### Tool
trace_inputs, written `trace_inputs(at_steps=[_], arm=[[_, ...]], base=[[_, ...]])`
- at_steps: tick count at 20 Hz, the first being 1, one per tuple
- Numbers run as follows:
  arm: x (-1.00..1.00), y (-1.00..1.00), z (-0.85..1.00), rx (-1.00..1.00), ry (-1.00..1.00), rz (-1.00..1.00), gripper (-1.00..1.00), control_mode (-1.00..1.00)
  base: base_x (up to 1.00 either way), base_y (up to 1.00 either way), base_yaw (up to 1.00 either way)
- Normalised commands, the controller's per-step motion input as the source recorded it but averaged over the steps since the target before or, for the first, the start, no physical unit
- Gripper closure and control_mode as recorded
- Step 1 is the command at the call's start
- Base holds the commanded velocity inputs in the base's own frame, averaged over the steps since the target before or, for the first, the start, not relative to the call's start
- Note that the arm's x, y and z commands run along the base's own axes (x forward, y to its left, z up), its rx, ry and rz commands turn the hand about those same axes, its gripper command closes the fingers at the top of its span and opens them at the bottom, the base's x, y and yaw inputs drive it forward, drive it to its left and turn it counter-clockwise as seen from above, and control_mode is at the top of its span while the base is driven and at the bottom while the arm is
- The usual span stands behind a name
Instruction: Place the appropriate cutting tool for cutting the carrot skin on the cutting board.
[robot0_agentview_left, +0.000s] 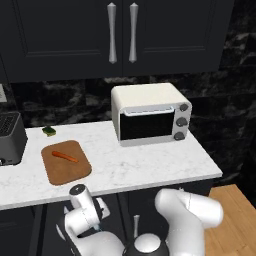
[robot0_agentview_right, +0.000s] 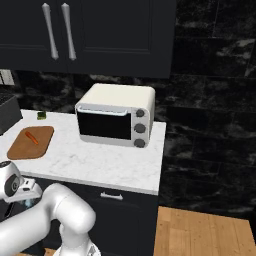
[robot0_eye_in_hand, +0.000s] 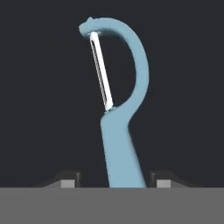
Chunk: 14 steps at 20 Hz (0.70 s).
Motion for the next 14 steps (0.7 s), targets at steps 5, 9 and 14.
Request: trace_inputs(at_steps=[5, 9, 14], arm=[[-0.3, 0.0, -0.23, 0.0, 0.0, 0.0, 1.0, -1.0], [-0.63, 0.0, 0.04, 0.0, -0.01, -0.02, 1.0, -1.0], [-0.58, 0.0, 0.47, 0.0, -0.04, -0.02, 1.0, -1.0]], base=[[0.0, 0.0, 0.0], [0.0, 0.0, 0.0], [0.0, 0.0, 0.0]])
